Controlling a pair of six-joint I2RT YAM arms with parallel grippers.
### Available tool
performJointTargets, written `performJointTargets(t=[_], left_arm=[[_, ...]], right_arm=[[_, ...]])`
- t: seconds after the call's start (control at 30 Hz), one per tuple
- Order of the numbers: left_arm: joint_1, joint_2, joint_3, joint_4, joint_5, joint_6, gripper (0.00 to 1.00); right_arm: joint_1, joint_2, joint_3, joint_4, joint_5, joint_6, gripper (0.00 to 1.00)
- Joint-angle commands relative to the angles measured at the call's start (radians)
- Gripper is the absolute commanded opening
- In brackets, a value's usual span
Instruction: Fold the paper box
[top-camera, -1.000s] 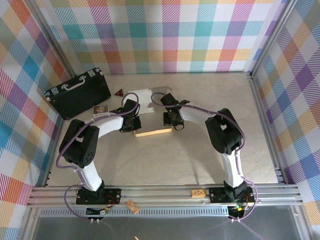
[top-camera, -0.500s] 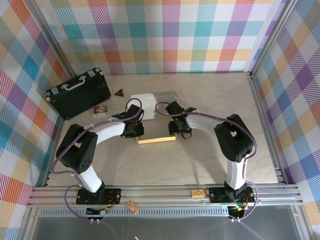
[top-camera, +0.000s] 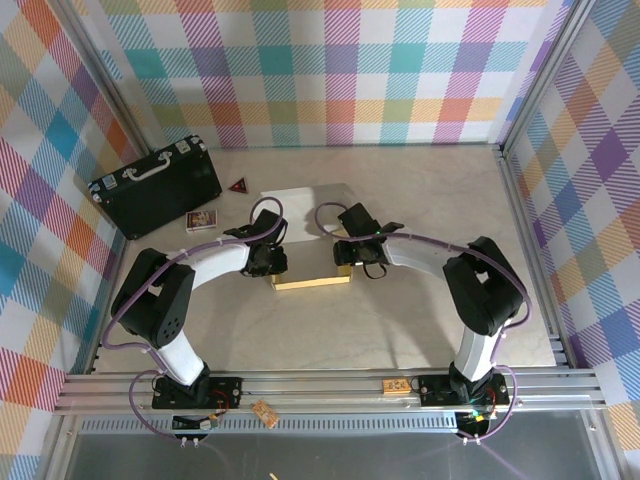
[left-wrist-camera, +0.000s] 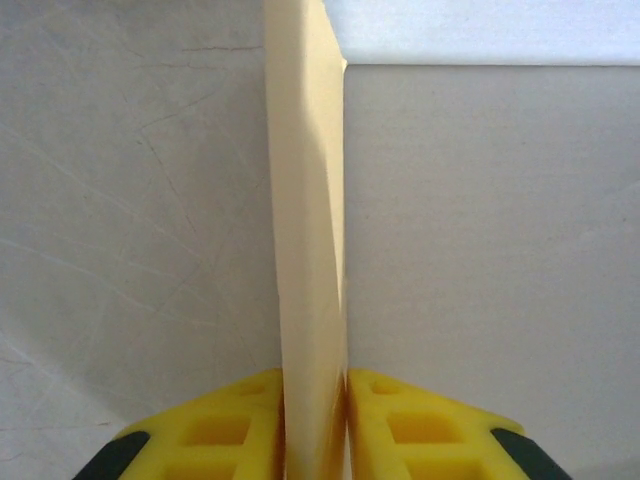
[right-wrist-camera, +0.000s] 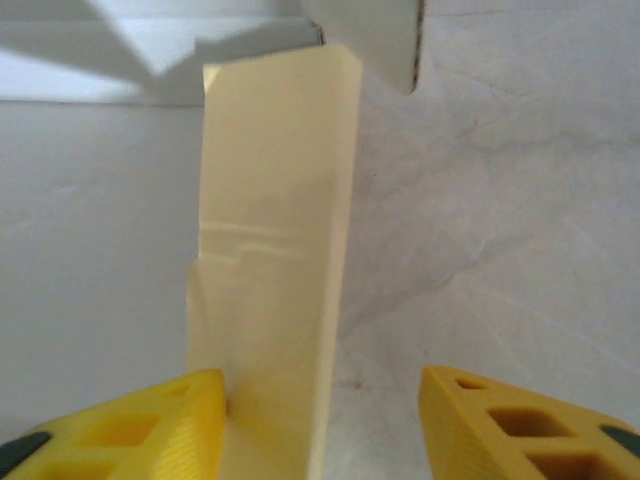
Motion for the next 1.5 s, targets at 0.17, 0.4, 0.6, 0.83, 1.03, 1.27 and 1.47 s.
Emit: performJointTargets(t=[0.17, 0.4, 0.6, 0.83, 1.03, 1.27, 1.47], left_arm=[[-0.004, -0.031, -0.02, -0.013, 0.031, -0.019, 0.23], [-0.016, -0.067, -0.018, -0.017, 0.035, -0.031, 0.22], [-0.03, -0.077, -0.01, -0.025, 0.044, -0.039, 0.22], [-0.03, -0.058, -0.027, -0.001, 0.053, -0.048, 0.22], [-0.029, -0.043, -0.027, -0.01, 0.033, -0.039, 0.22], [-0.029, -0.034, -0.017, -0.015, 0.033, -0.031, 0.23], [-0.033, -0.024, -0.016, -0.01, 0.048, -0.032, 0.24]], right_arm=[[0.002, 0.18, 0.172, -0.068, 0.107, 0.018, 0.27], [0.044, 0.257, 0.219, -0.278, 0.4, -0.006, 0.0], [0.058, 0.315, 0.243, -0.345, 0.513, -0.031, 0.0], [0.059, 0.319, 0.225, -0.236, 0.333, -0.073, 0.21], [0.05, 0.112, 0.128, -0.144, 0.295, -0.108, 0.44], [0.035, -0.074, -0.002, -0.021, 0.162, -0.115, 0.57], [0.034, -0.086, -0.075, 0.125, -0.025, -0.1, 0.73]])
